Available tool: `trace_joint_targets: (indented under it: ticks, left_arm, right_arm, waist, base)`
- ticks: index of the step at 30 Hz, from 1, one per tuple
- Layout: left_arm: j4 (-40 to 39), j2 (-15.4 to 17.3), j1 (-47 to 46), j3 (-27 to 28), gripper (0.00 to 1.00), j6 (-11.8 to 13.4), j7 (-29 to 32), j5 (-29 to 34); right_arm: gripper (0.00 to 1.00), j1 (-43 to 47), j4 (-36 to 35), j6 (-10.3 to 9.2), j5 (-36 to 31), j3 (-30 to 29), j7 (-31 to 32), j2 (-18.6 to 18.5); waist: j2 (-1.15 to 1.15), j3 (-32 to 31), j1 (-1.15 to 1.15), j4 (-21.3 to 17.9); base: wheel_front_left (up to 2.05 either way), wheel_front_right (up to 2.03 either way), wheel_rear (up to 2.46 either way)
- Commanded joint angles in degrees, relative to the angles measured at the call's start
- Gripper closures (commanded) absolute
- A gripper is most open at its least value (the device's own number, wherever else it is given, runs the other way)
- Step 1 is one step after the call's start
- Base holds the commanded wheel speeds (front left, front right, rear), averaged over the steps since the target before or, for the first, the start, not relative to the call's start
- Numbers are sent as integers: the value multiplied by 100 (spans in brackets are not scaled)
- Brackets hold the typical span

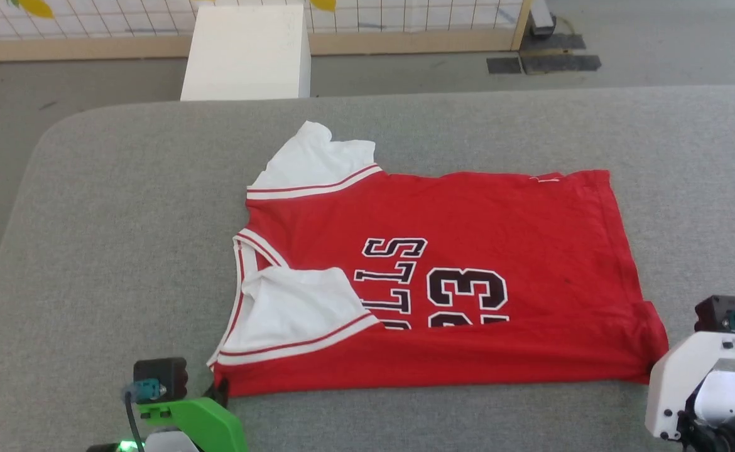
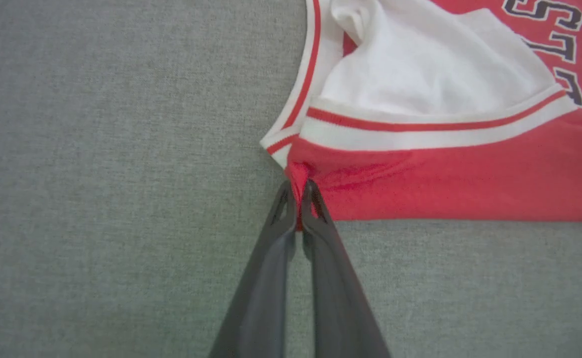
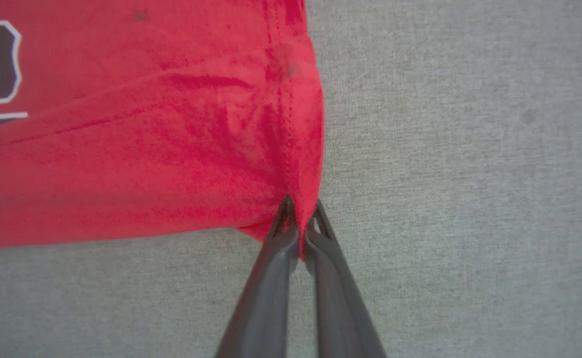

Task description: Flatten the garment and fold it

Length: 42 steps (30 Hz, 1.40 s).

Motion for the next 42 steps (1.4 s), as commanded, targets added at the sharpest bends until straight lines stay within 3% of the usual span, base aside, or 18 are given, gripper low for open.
trace_joint_targets:
  ticks: [1,6,7,8,9,11,15,21,28,35,39,42]
  left_arm:
    - [17,35,52,7,100,13,2,-43]
    - [328,-125,-26,-55,100,-168,-90,-116]
    - [411,-161,-54,-75,71,-215,-124,-116]
    - [492,-209,-89,-102,23,-273,-162,-118]
    - [539,-244,-118,-112,0,-314,-201,-120]
    - [596,-286,-182,-113,0,-386,-308,-102]
    - [490,-237,-310,-74,0,-521,-605,23]
    - [126,132,-776,12,0,-791,-1107,486]
    - [381,561,-2245,91,0,-1564,-1332,961]
    - [1512,650,-4143,101,0,-2526,-577,819]
    - [2106,544,-5042,147,0,-2779,184,532]
    - [2480,430,-5564,146,0,-2818,832,327]
  right_arm:
    - [100,62,75,-9,14,-23,-56,-17]
    - [100,35,631,-9,154,-26,-417,-11]
    - [100,24,731,-9,193,-28,-489,-11]
    - [90,8,814,-9,242,-17,-613,-10]
    - [67,-1,861,-9,295,-15,-725,-10]
    - [0,17,906,-9,408,1,-992,-10]
    - [0,127,749,-9,605,36,-1741,-9]
    - [0,248,223,-9,702,392,-3182,-9]
    - [0,-12,-51,-9,758,1066,-4790,-188]
    - [0,-558,37,-9,768,1539,-5415,-228]
    - [0,-843,29,-9,791,1691,-5519,-190]
    - [0,-992,-10,-9,795,1739,-5579,-156]
  waist:
    - [0,76,0,20]
    - [0,176,0,21]
    - [0,181,0,17]
    - [0,180,0,15]
    - [0,174,0,14]
    - [0,141,0,11]
    - [0,74,0,-13]
    - [0,189,0,-169]
    - [0,762,0,-489]
    - [0,1444,0,-879]
    - [0,1810,0,-1092]
    - [0,2062,0,-1200]
  base:
    - [0,0,0]
    - [0,0,0]
    - [0,0,0]
    - [0,0,0]
    - [0,0,0]
    - [0,0,0]
    - [0,0,0]
    - [0,0,0]
    - [0,0,0]
    - [0,0,0]
    - [0,0,0]
    - [0,0,0]
